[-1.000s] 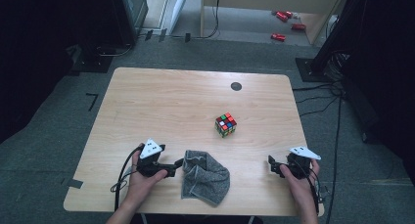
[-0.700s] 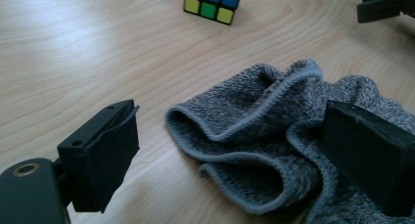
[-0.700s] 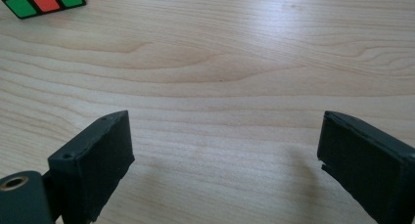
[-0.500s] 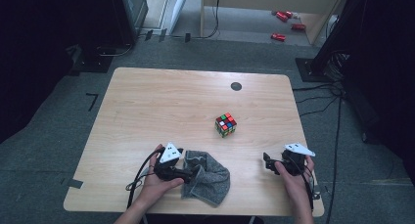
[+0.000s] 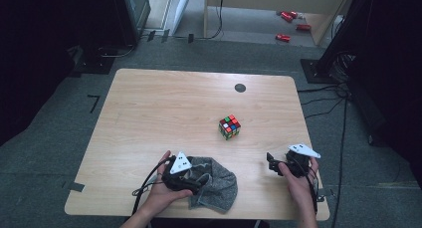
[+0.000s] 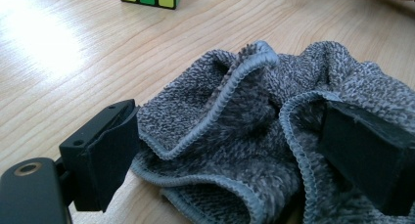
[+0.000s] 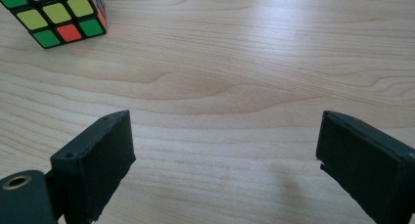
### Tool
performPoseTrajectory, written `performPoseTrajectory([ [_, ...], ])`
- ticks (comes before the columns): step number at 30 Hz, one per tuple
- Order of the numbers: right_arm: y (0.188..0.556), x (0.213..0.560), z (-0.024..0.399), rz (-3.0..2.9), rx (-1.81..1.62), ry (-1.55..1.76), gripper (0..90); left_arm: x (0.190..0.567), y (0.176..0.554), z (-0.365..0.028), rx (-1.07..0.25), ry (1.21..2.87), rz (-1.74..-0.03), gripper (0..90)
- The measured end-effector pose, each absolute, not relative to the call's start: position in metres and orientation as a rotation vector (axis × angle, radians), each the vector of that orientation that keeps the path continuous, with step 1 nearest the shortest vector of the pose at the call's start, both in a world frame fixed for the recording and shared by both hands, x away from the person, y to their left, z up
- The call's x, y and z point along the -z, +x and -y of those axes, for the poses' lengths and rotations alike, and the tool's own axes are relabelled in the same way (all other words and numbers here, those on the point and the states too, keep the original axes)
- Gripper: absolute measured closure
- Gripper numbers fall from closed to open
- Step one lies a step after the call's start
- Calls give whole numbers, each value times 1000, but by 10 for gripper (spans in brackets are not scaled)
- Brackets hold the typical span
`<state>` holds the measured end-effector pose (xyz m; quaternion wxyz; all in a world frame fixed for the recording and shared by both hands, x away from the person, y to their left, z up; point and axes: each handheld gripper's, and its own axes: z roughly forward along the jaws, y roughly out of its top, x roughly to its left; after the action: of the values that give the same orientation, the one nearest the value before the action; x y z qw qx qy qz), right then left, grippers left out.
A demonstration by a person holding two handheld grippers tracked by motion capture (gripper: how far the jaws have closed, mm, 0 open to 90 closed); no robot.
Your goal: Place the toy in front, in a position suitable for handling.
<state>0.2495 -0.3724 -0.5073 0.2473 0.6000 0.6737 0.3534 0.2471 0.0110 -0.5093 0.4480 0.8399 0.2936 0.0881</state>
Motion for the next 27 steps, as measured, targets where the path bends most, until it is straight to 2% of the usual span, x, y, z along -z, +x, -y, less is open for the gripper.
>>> performPoseTrajectory([
  [17, 251, 510, 358, -1898, -991, 1583, 71, 494, 247, -7, -202, 2037, -692, 86],
  [27, 262, 504, 325, -1961, -1019, 1495, 71, 489, 237, 6, -215, 2058, -620, 87],
])
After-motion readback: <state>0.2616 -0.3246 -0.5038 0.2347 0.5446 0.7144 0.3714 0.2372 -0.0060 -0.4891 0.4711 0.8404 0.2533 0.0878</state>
